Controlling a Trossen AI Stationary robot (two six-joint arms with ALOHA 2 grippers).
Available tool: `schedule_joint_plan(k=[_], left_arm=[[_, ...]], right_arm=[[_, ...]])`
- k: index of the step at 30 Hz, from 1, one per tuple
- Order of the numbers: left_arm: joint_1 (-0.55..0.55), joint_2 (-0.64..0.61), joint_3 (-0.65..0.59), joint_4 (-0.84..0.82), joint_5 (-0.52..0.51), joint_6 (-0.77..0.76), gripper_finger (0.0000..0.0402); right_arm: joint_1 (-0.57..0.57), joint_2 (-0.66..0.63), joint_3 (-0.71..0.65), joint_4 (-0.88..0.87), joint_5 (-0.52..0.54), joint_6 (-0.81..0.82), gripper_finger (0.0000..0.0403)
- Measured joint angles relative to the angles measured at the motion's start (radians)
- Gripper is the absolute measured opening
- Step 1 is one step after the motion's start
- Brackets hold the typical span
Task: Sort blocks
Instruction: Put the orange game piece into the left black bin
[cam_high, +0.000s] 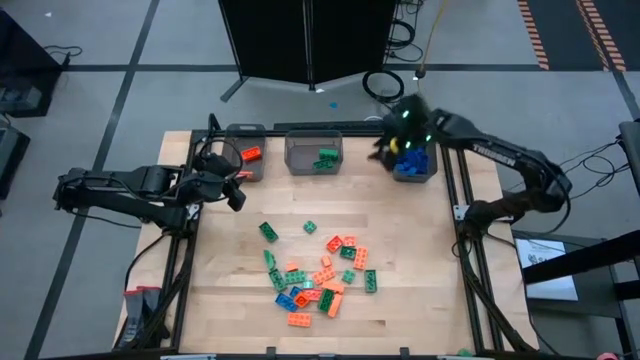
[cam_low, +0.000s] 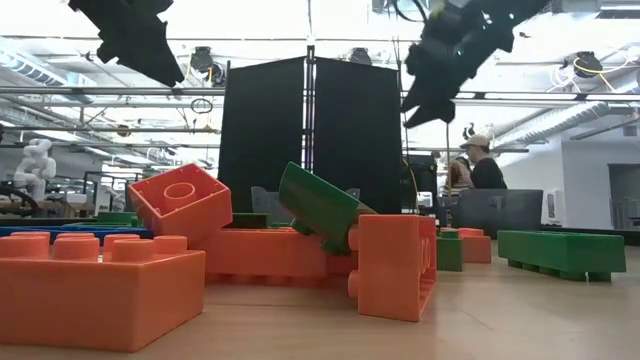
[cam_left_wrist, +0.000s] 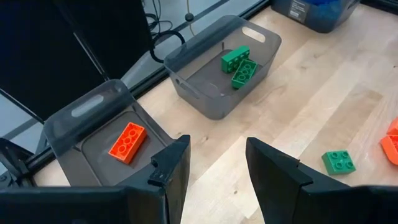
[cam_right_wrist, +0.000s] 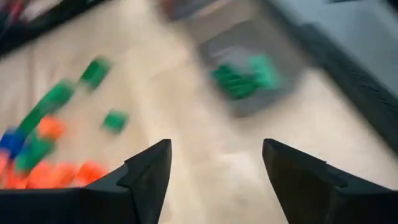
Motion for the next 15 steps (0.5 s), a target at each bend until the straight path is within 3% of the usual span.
schedule_joint_plan(k=[4, 7, 15], left_arm=[[0.0, 0.0, 0.0, -0.001, -0.004, 0.002, 0.016], [0.0, 0.0, 0.0, -0.003, -0.009, 0.027, 0.016], [0.0, 0.0, 0.0, -0.01, -0.011, 0.045, 0.016]], right_arm=[[0.215, 0.033, 0.0, -0.003, 0.029, -0.099, 0.0239], [0.36, 0.101, 0.0, -0.001, 0.14, -0.155, 0.0234], [0.562, 0.307, 0.0, 0.164, 0.188, -0.214, 0.0231]])
